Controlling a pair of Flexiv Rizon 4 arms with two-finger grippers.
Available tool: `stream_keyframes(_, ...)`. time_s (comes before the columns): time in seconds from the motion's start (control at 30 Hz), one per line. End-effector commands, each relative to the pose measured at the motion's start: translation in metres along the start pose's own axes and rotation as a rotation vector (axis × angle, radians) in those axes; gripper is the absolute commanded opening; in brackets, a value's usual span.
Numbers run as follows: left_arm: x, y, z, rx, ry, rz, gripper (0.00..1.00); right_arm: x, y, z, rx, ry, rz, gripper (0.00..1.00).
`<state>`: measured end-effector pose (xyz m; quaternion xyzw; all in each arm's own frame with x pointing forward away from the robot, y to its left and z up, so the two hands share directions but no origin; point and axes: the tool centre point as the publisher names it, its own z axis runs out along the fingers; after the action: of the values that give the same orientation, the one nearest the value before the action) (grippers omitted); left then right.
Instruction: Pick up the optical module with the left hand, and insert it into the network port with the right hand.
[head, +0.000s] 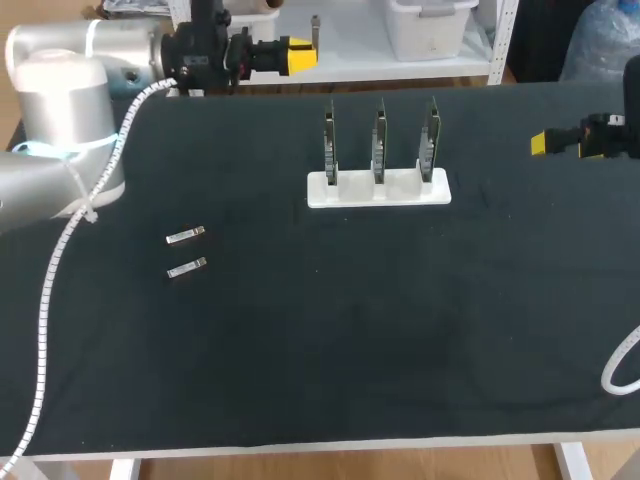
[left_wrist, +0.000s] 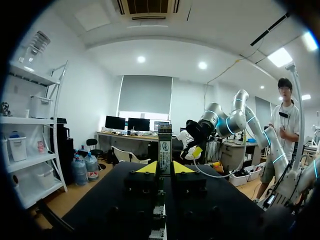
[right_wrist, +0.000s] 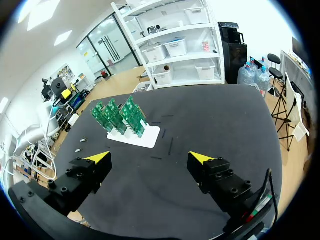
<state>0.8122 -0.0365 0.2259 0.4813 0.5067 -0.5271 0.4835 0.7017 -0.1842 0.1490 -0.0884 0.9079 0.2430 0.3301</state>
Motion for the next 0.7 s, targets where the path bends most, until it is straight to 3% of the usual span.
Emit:
stream_keyframes(0.03,0.000,0.004,0.003,0.009,0.001,0.003,0.00,0.001,0.001,-0.002,0.003,0.000,0.000,1.00)
stream_keyframes(0.6,-0.002,-0.005,0.006,0.018,-0.024,-0.014,0.00,0.001,0.001,-0.002,0.003,0.000,0.000,1.00)
stream_keyframes(0.7,0.002,-0.008,0.012,0.053,0.025,0.001,0.00,0.001,0.001,-0.002,0.003,0.000,0.000,1.00)
